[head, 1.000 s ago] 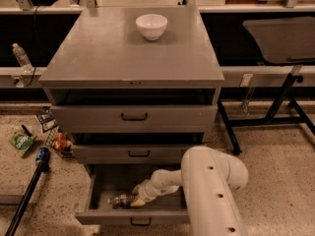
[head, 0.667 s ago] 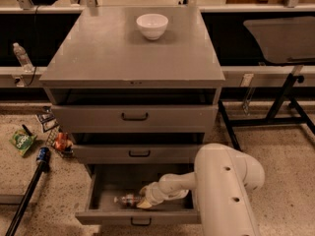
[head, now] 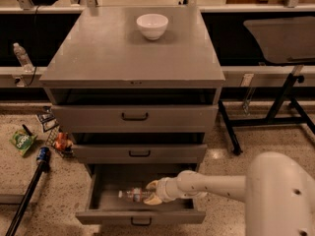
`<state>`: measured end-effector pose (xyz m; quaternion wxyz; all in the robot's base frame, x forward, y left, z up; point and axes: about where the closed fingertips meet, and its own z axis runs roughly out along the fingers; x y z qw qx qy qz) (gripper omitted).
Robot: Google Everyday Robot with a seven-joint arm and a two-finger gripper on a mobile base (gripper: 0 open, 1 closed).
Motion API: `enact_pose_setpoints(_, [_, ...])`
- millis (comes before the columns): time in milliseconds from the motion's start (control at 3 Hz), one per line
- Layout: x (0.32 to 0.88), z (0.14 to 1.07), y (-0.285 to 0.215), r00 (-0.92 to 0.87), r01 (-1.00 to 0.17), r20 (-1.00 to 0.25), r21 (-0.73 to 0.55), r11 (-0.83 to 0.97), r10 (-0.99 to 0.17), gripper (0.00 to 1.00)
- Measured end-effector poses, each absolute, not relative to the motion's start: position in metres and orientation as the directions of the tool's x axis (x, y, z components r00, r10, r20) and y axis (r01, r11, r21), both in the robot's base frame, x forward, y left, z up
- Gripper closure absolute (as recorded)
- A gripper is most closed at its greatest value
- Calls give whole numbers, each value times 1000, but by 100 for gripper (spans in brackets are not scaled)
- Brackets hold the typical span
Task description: Pick water bottle from bottom drawer and place on counter
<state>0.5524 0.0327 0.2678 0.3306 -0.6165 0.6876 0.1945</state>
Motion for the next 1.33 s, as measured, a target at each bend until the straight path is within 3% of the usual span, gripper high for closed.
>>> enact_pose_setpoints(1000, [558,453,-22,-9,-970,-886,-106,220,-464,100])
enact_pose_setpoints(1333, [564,532,-34,-7,-970,-893,-103,220,-450,100])
